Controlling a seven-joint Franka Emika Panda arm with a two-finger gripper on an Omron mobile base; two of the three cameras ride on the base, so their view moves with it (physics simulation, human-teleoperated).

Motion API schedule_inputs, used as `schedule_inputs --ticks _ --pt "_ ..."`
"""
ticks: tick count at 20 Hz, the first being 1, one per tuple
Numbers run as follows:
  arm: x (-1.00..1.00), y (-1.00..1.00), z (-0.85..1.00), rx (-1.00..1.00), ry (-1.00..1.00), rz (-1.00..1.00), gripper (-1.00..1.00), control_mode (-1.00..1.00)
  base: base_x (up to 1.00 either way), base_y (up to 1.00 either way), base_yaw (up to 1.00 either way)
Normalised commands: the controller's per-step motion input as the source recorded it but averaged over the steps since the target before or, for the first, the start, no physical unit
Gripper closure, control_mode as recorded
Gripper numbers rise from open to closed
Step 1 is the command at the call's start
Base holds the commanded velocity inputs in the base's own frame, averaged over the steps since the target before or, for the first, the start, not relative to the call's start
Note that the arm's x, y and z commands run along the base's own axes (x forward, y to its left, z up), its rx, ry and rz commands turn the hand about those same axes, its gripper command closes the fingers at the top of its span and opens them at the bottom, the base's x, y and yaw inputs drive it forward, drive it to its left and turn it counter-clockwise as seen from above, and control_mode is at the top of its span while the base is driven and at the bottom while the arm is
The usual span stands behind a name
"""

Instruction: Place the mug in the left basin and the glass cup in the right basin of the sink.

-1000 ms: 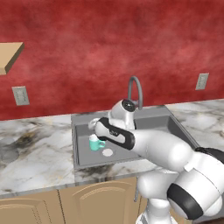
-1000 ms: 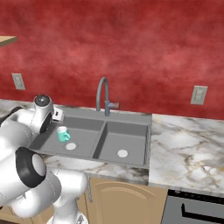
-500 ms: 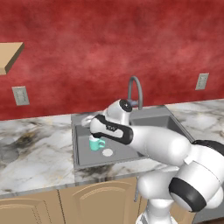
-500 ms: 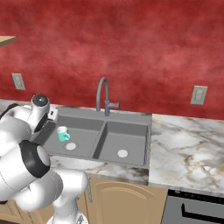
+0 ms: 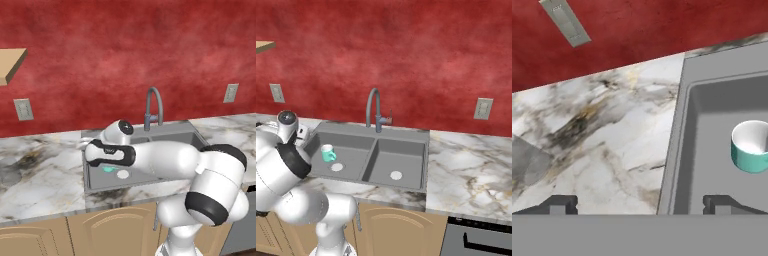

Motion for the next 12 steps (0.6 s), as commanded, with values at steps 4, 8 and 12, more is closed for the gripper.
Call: schedule_inputs --ticks 4,8,12 --pt "0.00 0.51 0.06 0.00 0.00 0.00 -1.00 -1.00 0.00 0.00 0.00" --pt "0.00 0.33 0.14 0.00 0.00 0.00 -1.00 -1.00 0.00 0.00 0.00" --pt "0.00 0.23 0.21 0.00 0.00 0.00 -1.00 -1.00 0.00 0.00 0.00"
